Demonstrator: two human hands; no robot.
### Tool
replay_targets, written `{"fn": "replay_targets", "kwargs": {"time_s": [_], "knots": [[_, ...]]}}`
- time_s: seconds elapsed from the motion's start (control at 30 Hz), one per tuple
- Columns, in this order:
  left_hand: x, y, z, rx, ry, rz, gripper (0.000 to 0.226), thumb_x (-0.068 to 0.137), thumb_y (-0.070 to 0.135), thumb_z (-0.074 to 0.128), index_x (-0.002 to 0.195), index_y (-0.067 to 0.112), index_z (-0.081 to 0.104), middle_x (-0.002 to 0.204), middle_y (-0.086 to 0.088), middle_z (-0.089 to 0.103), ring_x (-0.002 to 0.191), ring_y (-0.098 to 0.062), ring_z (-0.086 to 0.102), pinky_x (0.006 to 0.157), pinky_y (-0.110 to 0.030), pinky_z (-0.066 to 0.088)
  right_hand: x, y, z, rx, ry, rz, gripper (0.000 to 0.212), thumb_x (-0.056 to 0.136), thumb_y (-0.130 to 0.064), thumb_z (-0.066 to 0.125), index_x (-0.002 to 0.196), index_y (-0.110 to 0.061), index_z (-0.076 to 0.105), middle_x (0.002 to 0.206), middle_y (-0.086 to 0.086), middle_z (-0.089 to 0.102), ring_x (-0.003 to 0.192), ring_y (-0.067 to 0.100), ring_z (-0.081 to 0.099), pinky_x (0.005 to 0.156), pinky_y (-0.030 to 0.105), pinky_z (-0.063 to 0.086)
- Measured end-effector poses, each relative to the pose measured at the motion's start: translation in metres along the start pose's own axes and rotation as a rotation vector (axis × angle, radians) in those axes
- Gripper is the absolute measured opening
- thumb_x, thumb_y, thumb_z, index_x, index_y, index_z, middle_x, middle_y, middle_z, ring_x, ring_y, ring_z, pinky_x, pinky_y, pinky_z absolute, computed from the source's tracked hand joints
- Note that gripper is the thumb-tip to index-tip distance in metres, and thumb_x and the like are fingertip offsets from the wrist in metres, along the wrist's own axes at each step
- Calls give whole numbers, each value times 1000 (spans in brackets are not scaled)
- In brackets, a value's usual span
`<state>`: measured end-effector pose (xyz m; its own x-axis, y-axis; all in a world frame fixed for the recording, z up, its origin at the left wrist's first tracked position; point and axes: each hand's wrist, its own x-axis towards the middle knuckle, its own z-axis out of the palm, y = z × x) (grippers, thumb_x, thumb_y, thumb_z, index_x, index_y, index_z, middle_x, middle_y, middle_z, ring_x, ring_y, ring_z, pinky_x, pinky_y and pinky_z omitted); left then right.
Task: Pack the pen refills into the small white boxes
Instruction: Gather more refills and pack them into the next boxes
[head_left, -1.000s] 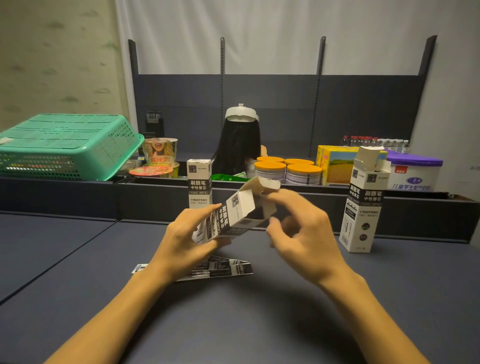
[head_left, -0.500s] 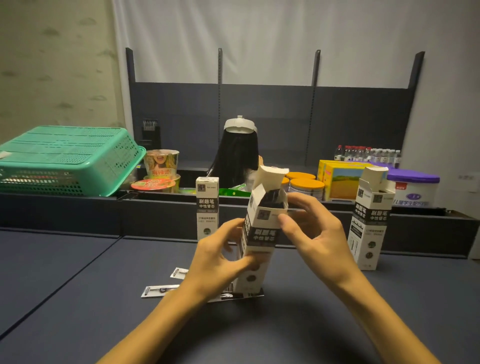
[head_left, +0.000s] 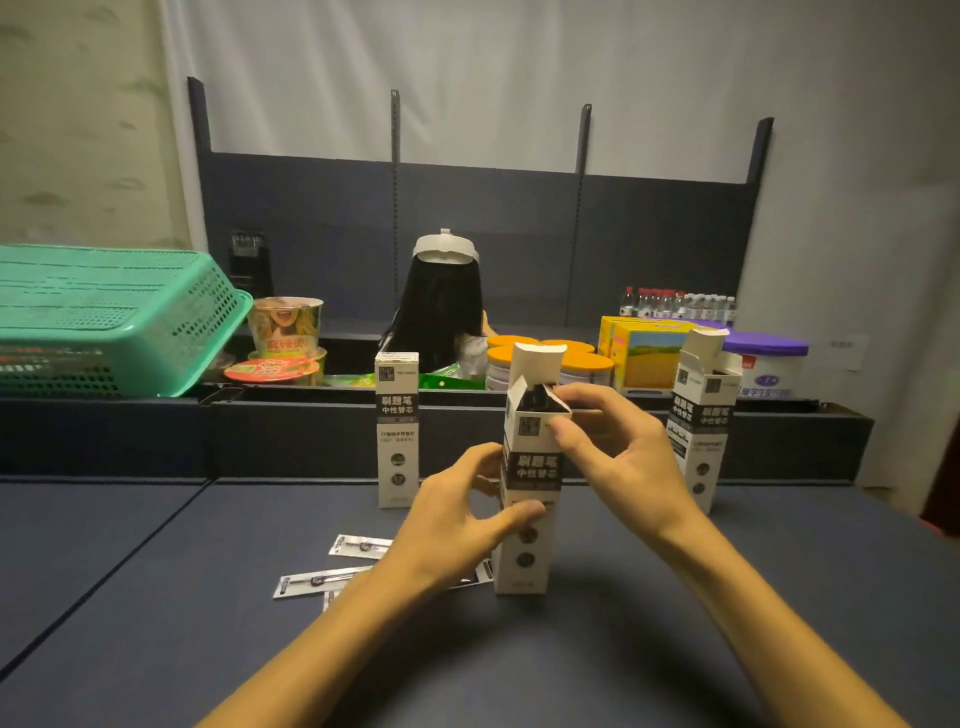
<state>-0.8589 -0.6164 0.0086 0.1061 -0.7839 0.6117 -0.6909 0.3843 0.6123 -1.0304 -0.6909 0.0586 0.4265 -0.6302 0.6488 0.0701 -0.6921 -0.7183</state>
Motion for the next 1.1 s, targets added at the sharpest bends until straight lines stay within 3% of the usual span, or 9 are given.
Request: {"fn": "replay_targets", "kwargs": {"time_s": [0.13, 0.23, 0.33, 0.47, 0.63, 0.73, 0.9, 1.0, 1.1], "knots": [[2, 5, -8, -17, 73, 8, 55, 79, 65, 58, 126, 36, 51, 109, 17, 64, 100, 5, 57, 82, -13, 48, 0, 0, -1, -13, -4, 17, 24, 89, -26, 66, 112, -26, 64, 105, -5, 72, 101, 12, 68, 78, 41, 60], [6, 15, -14, -84, 144, 41, 51, 84, 53, 62, 129, 33, 49, 107, 11, 65, 96, -4, 63, 77, -26, 56, -1, 0, -2, -27, -8, 13, 24, 89, -25, 66, 113, -26, 64, 105, -5, 72, 100, 11, 68, 78, 42, 60], [11, 32, -19, -132, 160, 88, 47, 86, 37, 62, 130, 31, 47, 105, 12, 65, 93, -2, 63, 68, -16, 52, -1, -2, -4, -48, -18, 3, 24, 90, -23, 66, 114, -26, 64, 103, -6, 72, 97, 11, 68, 77, 42, 60], [16, 42, -17, -138, 136, 99, 44, 86, 37, 59, 129, 31, 50, 103, 12, 64, 93, 1, 62, 66, -10, 48, -1, -6, -6, -83, -33, -33, 25, 90, -21, 66, 114, -24, 64, 105, -9, 70, 94, 9, 68, 76, 38, 60], [14, 46, -14, -119, 157, 84, 40, 87, 37, 58, 125, 29, 54, 101, 15, 61, 93, 1, 60, 65, -9, 48, 1, -9, -8, -112, -71, -88, 24, 89, -22, 67, 113, -21, 66, 130, -26, 52, 100, 6, 66, 74, 31, 60], [15, 47, -13, -91, 169, 75, 33, 87, 40, 57, 120, 37, 53, 103, 15, 61, 94, -1, 60, 66, -12, 50, 3, -8, -9, -130, -79, -107, 23, 89, -22, 68, 111, -19, 67, 134, -25, 48, 99, 6, 66, 73, 27, 60], [15, 45, -13, -32, 182, 67, 37, 90, 42, 57, 126, 39, 51, 105, 16, 62, 97, -6, 60, 74, -19, 53, 5, -13, -10, -143, -64, -189, 25, 87, -17, 70, 112, -21, 66, 121, -22, 58, 99, 0, 63, 73, 16, 54], [14, 48, -15, -50, 209, 70, 36, 89, 40, 61, 123, 34, 53, 102, 12, 64, 95, -5, 62, 70, -17, 53, 7, -14, -8, -109, -35, -167, 28, 85, -16, 72, 109, -22, 59, 106, -13, 66, 96, 1, 64, 72, 21, 57], [11, 52, -14, -108, 228, 56, 36, 84, 35, 65, 117, 34, 48, 98, 10, 67, 90, -3, 64, 67, -15, 52, 10, -16, -7, -39, -29, -149, 33, 86, -17, 71, 112, -24, 51, 106, -8, 66, 99, 7, 65, 73, 25, 58]]}}
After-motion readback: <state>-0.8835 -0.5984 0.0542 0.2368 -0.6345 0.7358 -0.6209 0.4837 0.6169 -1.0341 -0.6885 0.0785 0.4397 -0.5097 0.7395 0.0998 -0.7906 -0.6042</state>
